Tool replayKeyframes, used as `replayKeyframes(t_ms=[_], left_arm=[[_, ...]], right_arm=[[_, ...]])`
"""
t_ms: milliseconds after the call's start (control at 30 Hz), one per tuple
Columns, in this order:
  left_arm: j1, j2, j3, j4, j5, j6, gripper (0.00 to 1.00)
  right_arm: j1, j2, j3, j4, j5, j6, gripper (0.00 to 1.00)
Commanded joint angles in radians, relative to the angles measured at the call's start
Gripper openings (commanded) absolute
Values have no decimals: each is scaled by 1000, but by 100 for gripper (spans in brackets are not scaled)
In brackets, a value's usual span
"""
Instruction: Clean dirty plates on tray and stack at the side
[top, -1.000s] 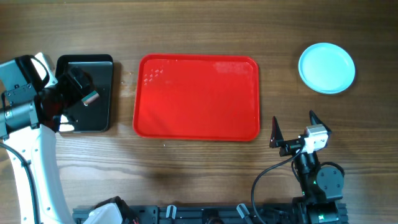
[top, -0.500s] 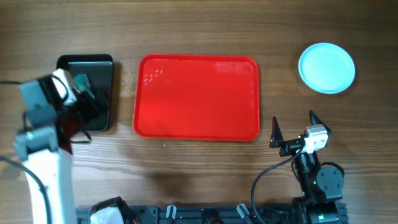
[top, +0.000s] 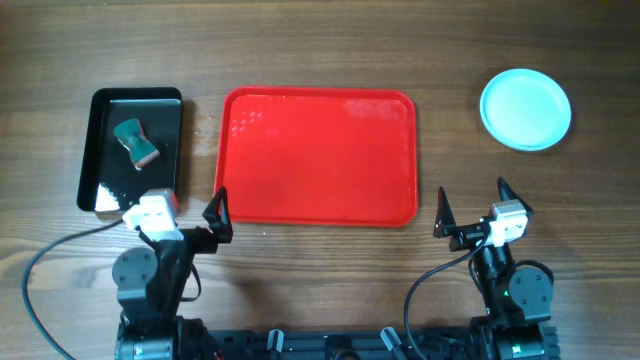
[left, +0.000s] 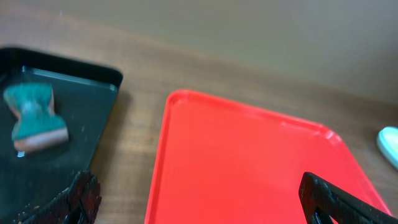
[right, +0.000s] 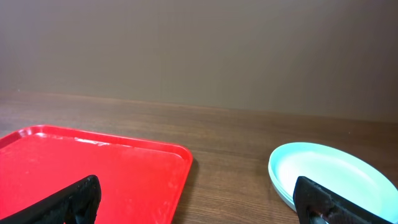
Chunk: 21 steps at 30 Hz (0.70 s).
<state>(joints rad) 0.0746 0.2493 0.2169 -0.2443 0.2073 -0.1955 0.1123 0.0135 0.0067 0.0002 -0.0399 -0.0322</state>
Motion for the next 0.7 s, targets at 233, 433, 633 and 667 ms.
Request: replayKeyframes(t_ms=[233,433,633,667], left_arm=[[-44,-246,-211,252,-18,-74,100],[-53,-246,-211,177,-78,-74,100],[-53,-246,-211,178,-78,-74,100],[-53,-245,-211,178,-78,-74,100]], right_arm=[[-5,-9,-2,3,10,-18,100],[-5,-9,-2,3,10,-18,100],[-5,-9,-2,3,11,-18,100],[-5,-9,-2,3,10,-18,100]])
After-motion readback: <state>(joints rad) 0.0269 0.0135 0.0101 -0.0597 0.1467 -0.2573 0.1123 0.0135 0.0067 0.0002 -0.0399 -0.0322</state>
